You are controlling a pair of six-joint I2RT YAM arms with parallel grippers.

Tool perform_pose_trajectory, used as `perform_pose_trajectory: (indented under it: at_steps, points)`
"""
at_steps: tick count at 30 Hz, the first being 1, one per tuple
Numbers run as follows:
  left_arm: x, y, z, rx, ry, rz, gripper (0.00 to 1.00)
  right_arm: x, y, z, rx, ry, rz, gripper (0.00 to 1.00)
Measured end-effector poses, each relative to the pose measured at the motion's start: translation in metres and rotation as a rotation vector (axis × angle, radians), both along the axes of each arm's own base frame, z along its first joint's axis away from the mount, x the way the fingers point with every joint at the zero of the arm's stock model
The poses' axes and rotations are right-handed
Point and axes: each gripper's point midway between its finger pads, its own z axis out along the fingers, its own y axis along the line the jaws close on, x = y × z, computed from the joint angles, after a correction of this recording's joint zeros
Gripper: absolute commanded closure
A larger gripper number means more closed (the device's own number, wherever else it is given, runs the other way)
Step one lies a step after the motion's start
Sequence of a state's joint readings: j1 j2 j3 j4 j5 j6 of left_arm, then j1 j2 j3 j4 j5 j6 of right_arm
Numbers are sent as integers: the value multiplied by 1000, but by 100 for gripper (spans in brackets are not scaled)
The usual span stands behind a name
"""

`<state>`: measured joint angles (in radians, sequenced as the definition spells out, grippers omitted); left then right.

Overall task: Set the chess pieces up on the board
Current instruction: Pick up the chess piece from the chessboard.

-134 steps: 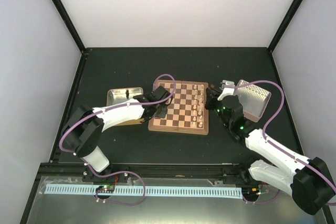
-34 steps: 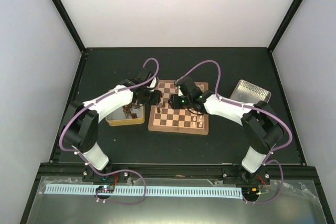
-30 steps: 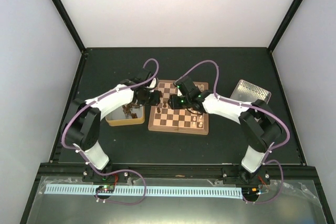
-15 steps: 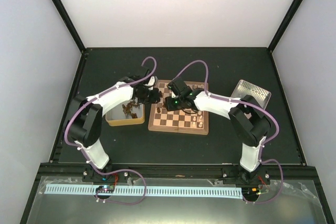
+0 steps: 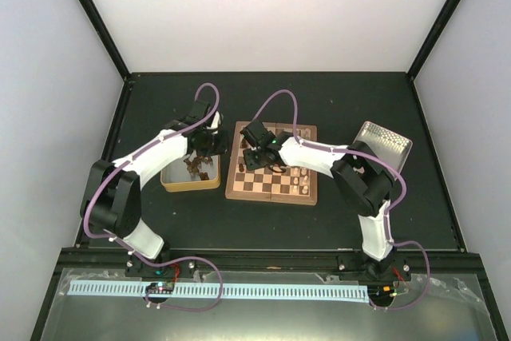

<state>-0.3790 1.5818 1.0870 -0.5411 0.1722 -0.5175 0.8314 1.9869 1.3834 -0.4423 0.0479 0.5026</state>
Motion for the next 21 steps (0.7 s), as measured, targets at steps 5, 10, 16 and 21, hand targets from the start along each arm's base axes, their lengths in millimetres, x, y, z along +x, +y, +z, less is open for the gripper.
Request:
perform_pose_trajectory:
  at_steps: [5, 10, 16, 21]
  points:
    - [-2, 1, -3, 2, 6, 1, 74, -2, -8, -8, -66, -11, -11, 63]
    - [-1, 1, -2, 0, 1, 1, 73, -1, -13, -9, -92, -24, -15, 73]
    - [0, 2, 3, -6, -13, 6, 73, -1, -14, -9, -109, -35, 2, 78]
    - [-1, 2, 7, -12, -26, 6, 71, 0, -13, -10, -117, -57, 38, 86]
